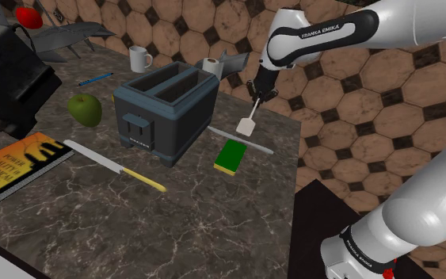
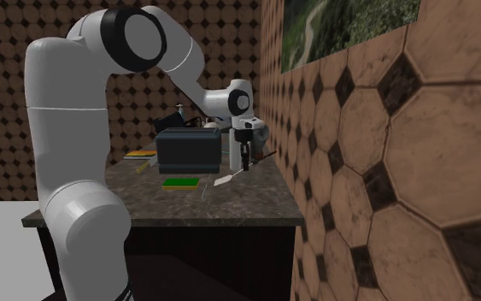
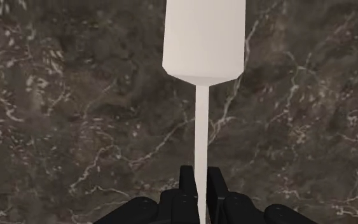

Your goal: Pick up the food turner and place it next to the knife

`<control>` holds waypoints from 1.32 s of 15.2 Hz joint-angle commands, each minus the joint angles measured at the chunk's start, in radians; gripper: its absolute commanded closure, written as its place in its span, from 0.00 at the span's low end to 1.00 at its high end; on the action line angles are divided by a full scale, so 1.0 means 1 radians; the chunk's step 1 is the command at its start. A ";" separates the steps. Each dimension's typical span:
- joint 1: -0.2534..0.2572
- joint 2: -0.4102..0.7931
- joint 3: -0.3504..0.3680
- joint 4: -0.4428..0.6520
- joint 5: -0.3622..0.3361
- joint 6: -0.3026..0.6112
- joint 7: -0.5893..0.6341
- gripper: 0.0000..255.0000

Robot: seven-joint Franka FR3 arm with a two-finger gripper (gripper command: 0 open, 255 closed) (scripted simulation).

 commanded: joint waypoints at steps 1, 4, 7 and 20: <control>0.001 -0.013 0.001 0.013 0.003 -0.026 -0.002 1.00; 0.001 -0.026 0.001 0.038 0.007 -0.065 -0.005 1.00; 0.000 -0.038 0.001 0.065 0.010 -0.103 -0.009 1.00; 0.118 -0.289 0.128 -0.209 0.066 -0.086 0.206 1.00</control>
